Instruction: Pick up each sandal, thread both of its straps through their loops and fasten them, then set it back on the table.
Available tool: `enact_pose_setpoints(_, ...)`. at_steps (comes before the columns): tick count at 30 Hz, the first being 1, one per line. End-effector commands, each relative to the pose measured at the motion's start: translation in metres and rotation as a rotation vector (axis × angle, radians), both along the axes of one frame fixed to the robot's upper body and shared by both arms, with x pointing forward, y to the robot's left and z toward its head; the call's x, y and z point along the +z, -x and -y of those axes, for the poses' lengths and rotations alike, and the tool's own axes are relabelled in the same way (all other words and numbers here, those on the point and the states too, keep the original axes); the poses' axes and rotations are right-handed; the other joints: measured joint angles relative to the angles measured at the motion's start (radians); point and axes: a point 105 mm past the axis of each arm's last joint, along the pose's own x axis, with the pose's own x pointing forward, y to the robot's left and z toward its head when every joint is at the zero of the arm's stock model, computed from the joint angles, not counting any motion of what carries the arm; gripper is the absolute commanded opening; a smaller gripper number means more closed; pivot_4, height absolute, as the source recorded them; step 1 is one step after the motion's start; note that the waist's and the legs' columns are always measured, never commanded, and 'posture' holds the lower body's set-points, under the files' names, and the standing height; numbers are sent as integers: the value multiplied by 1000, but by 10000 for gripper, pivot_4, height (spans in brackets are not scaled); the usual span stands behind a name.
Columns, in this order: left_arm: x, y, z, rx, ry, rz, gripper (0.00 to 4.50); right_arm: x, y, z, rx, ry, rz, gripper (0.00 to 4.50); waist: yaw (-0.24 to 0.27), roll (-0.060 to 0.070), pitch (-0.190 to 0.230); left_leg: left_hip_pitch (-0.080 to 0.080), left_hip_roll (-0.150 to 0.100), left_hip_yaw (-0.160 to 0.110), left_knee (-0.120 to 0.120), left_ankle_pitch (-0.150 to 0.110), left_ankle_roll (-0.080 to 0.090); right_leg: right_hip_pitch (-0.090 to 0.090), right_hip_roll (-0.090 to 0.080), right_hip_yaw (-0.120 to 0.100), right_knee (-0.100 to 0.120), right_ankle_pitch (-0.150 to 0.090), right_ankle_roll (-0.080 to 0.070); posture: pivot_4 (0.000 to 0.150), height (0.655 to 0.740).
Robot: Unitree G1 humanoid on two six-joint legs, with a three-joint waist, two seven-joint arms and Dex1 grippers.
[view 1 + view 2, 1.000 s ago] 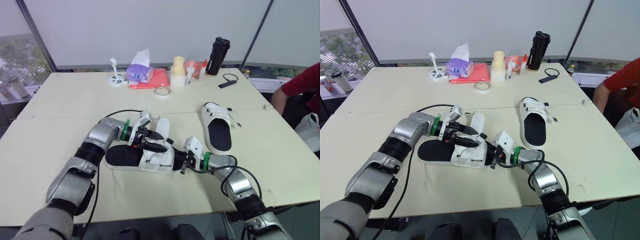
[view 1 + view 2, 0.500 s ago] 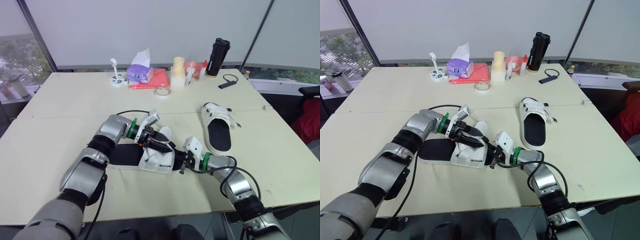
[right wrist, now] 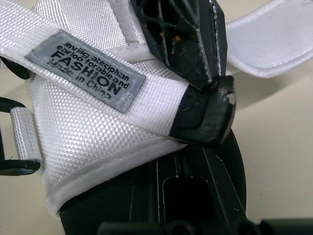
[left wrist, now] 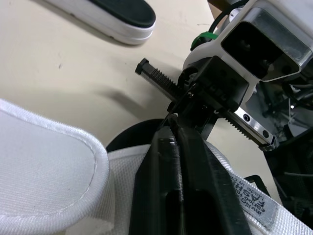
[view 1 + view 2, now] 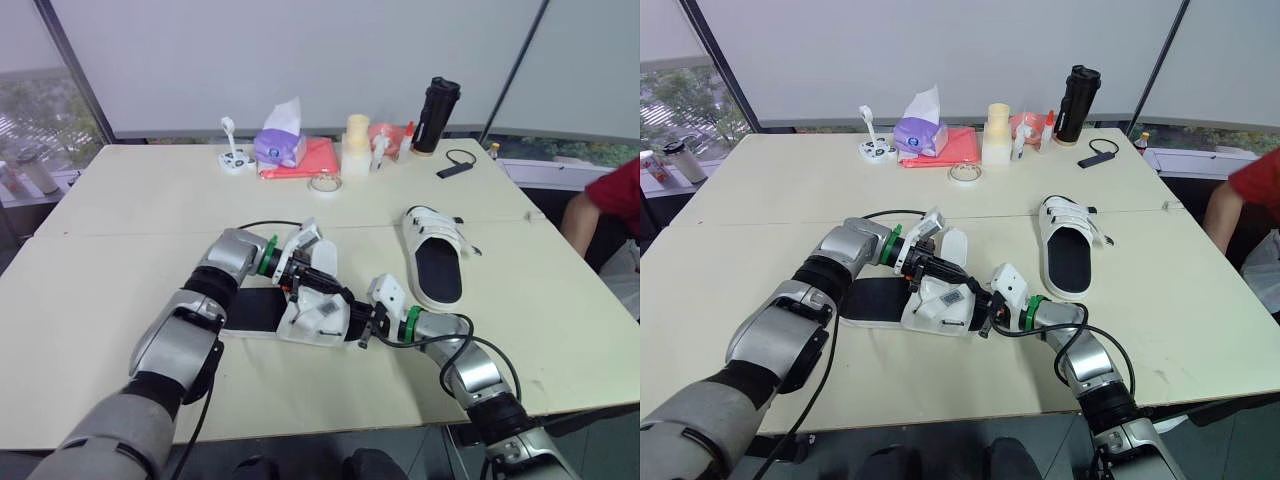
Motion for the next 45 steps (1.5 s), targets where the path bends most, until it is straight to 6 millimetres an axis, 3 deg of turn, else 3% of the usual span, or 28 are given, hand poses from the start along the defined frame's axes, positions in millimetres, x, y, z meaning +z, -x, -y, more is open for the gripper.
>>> enact_pose_setpoints(1,16,-3,8,-9,46,51,612,-44,6,5,-53,92,-144,0,0,0,0,0,0,0,0,0,0,0,0,0,0,0,0,1500,7400)
enact_pose_setpoints(10,61,-12,-2,66,221,-10,612,-46,7,5,-51,96,-148,0,-4,-1,1,-1,0,0,0,0,0,-1,1,0,1,0,0,1500,7400)
enact_pose_setpoints(19,57,-15,-16,100,197,-2,612,-47,8,7,-51,99,-148,0,-8,-1,1,0,0,0,0,0,0,-1,2,0,1,0,0,1500,7400)
enact_pose_setpoints(27,72,-26,-40,262,349,-41,612,-48,10,6,-50,99,-152,0,-8,-1,1,-1,1,0,0,0,0,-1,2,0,2,0,0,1500,7400)
enact_pose_setpoints(35,64,-23,-56,404,424,-84,612,-50,11,3,-31,105,-159,0,-7,-1,1,0,6,0,0,0,0,-1,1,0,3,0,0,1500,7400)
enact_pose_setpoints(45,71,-38,-76,567,522,-106,612,-49,11,3,-23,111,-159,0,-5,-1,1,1,6,0,1,0,0,-1,1,0,4,0,0,1500,7400)
